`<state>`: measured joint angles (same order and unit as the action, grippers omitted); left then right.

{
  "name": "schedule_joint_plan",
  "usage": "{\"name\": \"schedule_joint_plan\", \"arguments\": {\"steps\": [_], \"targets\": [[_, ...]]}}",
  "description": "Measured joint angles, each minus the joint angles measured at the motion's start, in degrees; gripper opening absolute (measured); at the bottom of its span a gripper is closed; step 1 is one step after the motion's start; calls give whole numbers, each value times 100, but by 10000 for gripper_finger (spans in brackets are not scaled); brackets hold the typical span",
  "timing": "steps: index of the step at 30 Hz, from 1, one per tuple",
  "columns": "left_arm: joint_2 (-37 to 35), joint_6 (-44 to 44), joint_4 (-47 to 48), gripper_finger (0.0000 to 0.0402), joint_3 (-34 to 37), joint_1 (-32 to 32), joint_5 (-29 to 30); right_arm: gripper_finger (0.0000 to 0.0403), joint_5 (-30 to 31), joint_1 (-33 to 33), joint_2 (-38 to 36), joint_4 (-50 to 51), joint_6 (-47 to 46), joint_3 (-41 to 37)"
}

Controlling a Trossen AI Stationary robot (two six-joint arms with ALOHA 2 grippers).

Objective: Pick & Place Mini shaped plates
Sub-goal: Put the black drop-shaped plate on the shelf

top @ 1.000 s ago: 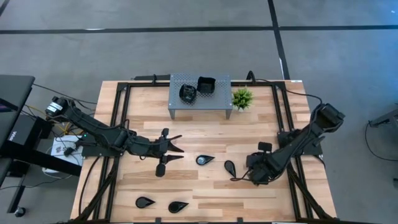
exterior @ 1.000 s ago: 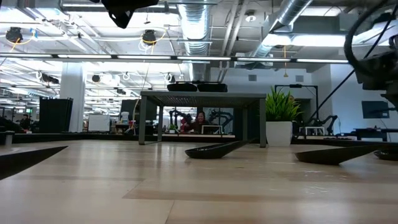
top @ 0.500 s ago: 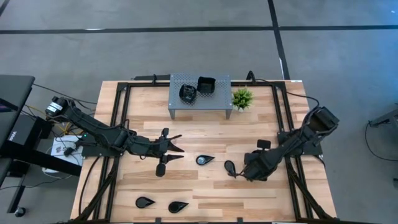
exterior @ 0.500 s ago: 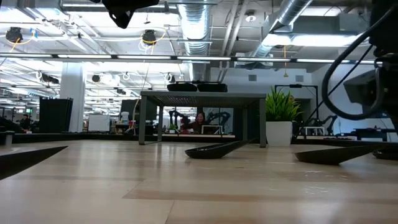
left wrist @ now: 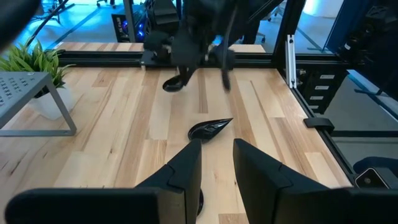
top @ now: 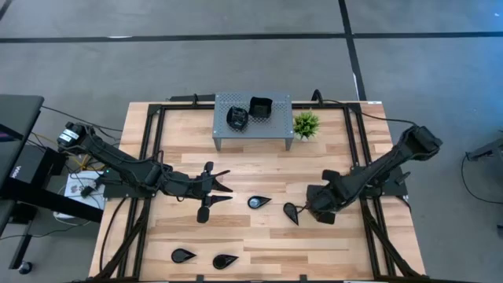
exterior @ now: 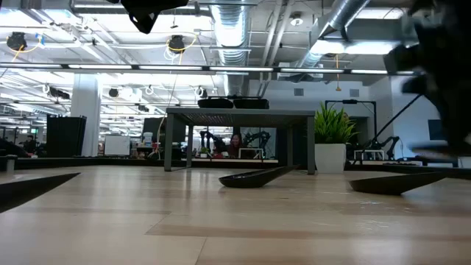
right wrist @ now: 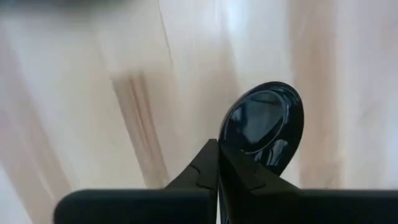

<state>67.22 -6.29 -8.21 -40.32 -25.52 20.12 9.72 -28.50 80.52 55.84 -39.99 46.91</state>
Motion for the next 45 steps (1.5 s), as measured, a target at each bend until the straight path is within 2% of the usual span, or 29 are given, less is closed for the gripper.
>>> {"name": "schedule_joint_plan", "arguments": {"steps": [3, 7, 11, 13, 15, 18, 23, 26, 33, 36, 39, 45], "targets": [[0, 1, 0, 94, 0, 0, 1, 4, 716, 216, -389, -7, 519, 245], [0, 1, -1, 94, 0, 1, 0, 2, 2093, 702, -819, -153, 1271, 542], [0, 1, -1, 94, 0, 2, 0, 2, 3048, 1366, -1117, -974, 1946, 744], [0, 1, -1, 94, 0, 0, 1, 1, 3279, 1753, -1181, -1524, 2085, 794], [0, 1, 0, 94, 0, 1, 0, 1, 3208, 2174, -1203, -1962, 2242, 857], [0, 1, 0, 94, 0, 0, 0, 1, 2845, 2773, -1113, -2395, 3001, 885], [0, 1, 0, 94, 0, 2, 2, 1, 2377, 3662, -654, -3004, 3317, 877], [0, 1, 3, 94, 0, 1, 0, 1, 2314, 4010, -362, -3288, 3965, 876], [0, 1, 24, 94, 0, 0, 0, 2, 2264, 4428, 109, -3473, 4442, 1292], [0, 1, 29, 94, 0, 0, 0, 4, 1969, 4530, 334, -3548, 4600, 1477], [0, 1, 32, 94, 0, 0, 0, 6, 1672, 4640, 604, -3384, 4611, 1634], [0, -9, 14, 94, 103, 1, 0, 11, 1599, 4711, 996, -2904, 4612, 2052]]}}
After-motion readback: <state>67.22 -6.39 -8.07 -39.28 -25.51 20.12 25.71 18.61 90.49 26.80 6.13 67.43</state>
